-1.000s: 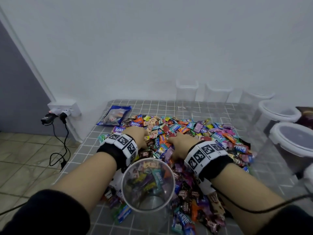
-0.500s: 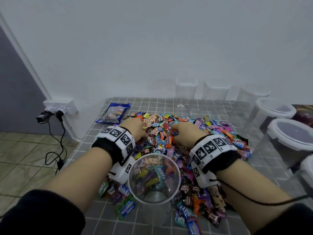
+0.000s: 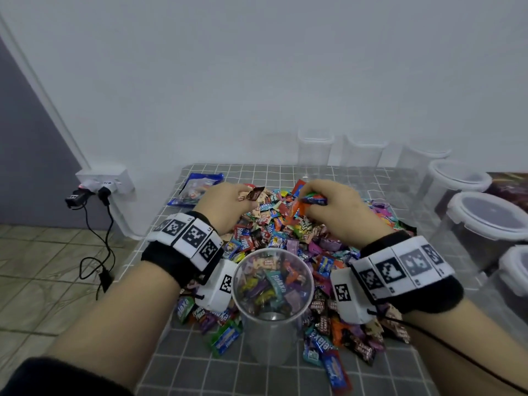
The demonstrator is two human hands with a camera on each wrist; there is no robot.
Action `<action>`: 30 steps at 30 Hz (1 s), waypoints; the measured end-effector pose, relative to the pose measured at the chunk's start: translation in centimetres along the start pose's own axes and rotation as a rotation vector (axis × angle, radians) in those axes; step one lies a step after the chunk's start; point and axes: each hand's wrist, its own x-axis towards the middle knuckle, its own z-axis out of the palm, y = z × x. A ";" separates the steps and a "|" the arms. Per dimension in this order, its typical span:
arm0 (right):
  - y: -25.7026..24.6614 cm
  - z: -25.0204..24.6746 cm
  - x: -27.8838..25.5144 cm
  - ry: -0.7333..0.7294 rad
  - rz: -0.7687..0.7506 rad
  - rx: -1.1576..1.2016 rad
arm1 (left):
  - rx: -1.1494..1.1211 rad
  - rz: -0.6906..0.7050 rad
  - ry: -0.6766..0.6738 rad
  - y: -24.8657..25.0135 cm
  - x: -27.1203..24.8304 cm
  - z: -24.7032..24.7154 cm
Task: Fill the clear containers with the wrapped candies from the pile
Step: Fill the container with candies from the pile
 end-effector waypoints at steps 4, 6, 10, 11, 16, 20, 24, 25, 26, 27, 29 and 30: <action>-1.7 -1.2 -1.8 0.091 -0.088 0.107 | -0.172 0.046 0.043 -0.7 -0.7 -0.2; -2.9 -1.7 -2.9 0.110 -0.153 0.171 | -0.205 0.059 0.048 -1.2 -0.9 -0.2; -5.0 -1.6 -5.4 0.054 -0.278 0.211 | -0.211 0.082 0.054 -1.4 -1.4 -0.2; -5.3 -1.3 -5.9 0.026 -0.311 0.191 | -0.215 0.088 0.057 -1.4 -1.6 -0.2; -5.3 0.9 -7.1 -0.108 -0.462 0.027 | -0.351 0.073 0.068 -1.5 -2.3 -0.1; -5.0 2.1 -7.6 -0.211 -0.492 -0.082 | -0.307 0.086 0.074 -1.5 -2.6 -0.1; -4.9 2.7 -7.8 -0.209 -0.517 -0.206 | -0.322 0.089 0.060 -1.1 -3.2 -0.2; -4.9 2.8 -7.8 -0.202 -0.518 -0.235 | -0.329 0.090 0.051 -1.0 -3.2 -0.2; -4.9 2.8 -7.8 -0.195 -0.517 -0.257 | -0.338 0.089 0.043 -0.8 -3.4 -0.3; -4.9 2.9 -7.9 -0.187 -0.519 -0.271 | -0.354 0.089 0.039 -0.7 -3.4 -0.2; -4.9 2.9 -8.0 -0.179 -0.514 -0.269 | -0.389 0.081 0.040 -0.7 -3.6 -0.2; -4.9 2.9 -8.0 -0.178 -0.510 -0.259 | -0.398 0.078 0.038 -0.7 -3.6 -0.1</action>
